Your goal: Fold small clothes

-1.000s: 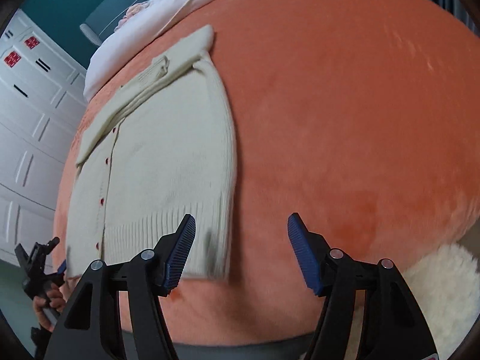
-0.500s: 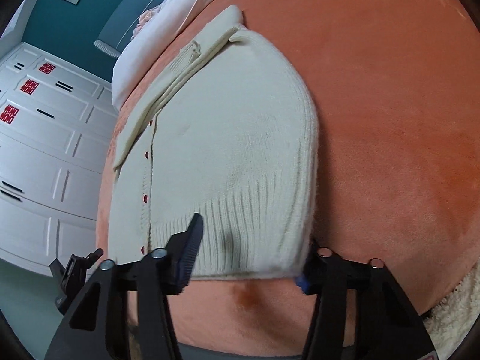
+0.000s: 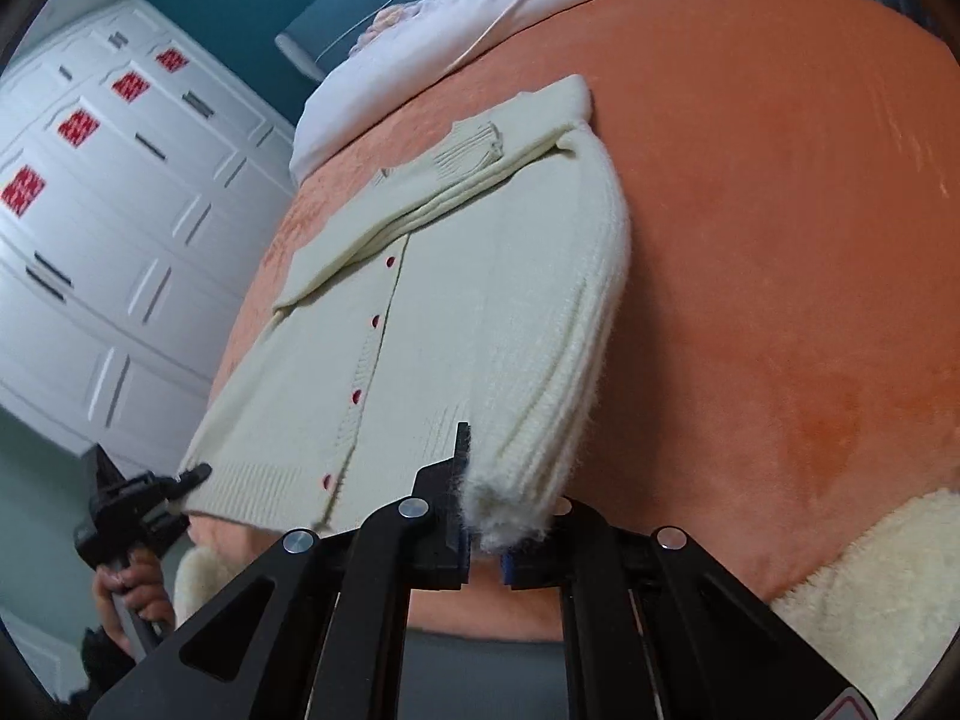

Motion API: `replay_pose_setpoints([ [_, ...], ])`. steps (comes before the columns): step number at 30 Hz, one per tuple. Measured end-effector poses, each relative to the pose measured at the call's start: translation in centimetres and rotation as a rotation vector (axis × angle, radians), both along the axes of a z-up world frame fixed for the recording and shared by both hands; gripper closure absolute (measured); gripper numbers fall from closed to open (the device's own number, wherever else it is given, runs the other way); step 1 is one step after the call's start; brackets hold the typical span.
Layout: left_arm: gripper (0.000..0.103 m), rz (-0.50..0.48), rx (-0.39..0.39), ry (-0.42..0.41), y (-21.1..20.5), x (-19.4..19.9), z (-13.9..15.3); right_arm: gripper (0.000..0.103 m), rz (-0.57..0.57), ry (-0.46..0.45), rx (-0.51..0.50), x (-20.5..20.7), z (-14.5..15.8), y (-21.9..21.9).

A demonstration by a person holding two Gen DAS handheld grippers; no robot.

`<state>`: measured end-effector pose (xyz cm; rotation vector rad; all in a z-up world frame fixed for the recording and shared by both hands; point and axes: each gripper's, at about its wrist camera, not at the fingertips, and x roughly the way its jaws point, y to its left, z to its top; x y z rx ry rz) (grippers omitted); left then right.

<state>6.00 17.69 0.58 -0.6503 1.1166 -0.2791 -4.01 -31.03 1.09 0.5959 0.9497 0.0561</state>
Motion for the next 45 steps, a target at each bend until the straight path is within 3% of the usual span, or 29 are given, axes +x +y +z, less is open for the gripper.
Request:
replay_pose_setpoints([
  [4,0.095,-0.131,0.063,0.061,1.1,-6.5,0.6,0.096,0.214,0.104,-0.077,-5.6,0.3,1.0],
  [8,0.095,-0.201,0.104,0.104,2.6,-13.3,2.3,0.096,0.417,0.192,-0.023,-12.5,1.2,2.8],
  [10,0.095,-0.177,0.048,0.114,3.2,-14.5,4.0,0.096,0.459,0.176,0.036,-14.5,2.8,3.3],
  [12,0.095,-0.148,0.013,0.035,3.3,-13.3,6.8,0.096,0.461,0.089,0.069,-14.0,5.3,3.1],
  [16,0.094,-0.079,-0.044,-0.217,2.0,-5.7,11.2,0.096,0.322,-0.190,0.092,-8.3,9.4,-0.6],
  [19,0.094,-0.015,-0.015,-0.258,0.0,1.8,9.4,0.096,0.090,-0.325,0.176,-1.9,7.4,-4.8],
  [21,0.093,0.021,0.045,-0.209,-1.7,6.2,6.7,0.093,-0.049,-0.288,0.226,2.3,3.8,-6.3],
  [23,0.091,0.040,0.101,-0.104,-2.8,9.4,2.9,0.086,-0.155,-0.201,0.169,5.5,0.8,-6.2],
  [25,0.091,0.078,0.142,-0.057,-2.7,10.5,0.8,0.086,-0.230,-0.143,0.118,6.7,-1.1,-5.8],
  [26,0.088,0.092,0.169,-0.064,-2.6,10.4,0.7,0.085,-0.261,-0.133,0.118,6.5,-1.5,-5.7],
  [28,0.067,0.098,0.138,-0.152,-2.0,8.8,1.8,0.066,-0.301,-0.157,0.123,5.2,-1.4,-5.6],
  [29,0.047,0.112,0.147,-0.196,-1.6,7.9,2.4,0.049,-0.317,-0.171,0.093,4.4,-1.0,-5.6],
  [30,0.032,0.120,0.164,-0.242,-1.2,6.9,3.2,0.043,-0.319,-0.188,0.046,3.5,-0.4,-5.3],
  [32,0.020,0.112,0.206,-0.300,-0.8,5.6,4.0,0.043,-0.278,-0.187,-0.040,3.0,0.0,-4.8],
  [33,0.019,0.096,0.226,-0.300,-1.0,5.8,3.9,0.043,-0.257,-0.168,-0.080,3.2,-0.1,-4.6],
  [38,0.019,0.039,0.276,-0.184,-1.9,9.4,1.1,0.040,-0.197,-0.094,-0.168,6.8,-1.5,-5.0],
  [41,0.022,0.022,0.239,-0.131,-2.9,11.3,-0.8,0.040,-0.173,-0.036,-0.195,9.9,-2.9,-4.9],
  [43,0.039,0.008,0.266,-0.096,-3.6,12.7,-1.7,0.040,-0.166,0.007,-0.190,11.7,-4.2,-4.4],
  [44,0.060,-0.001,0.282,-0.082,-3.9,13.3,-2.3,0.042,-0.163,0.022,-0.186,12.1,-4.6,-4.3],
  [45,0.085,-0.018,0.289,-0.067,-4.1,13.8,-2.6,0.057,-0.150,0.032,-0.184,12.4,-4.9,-4.1],
])
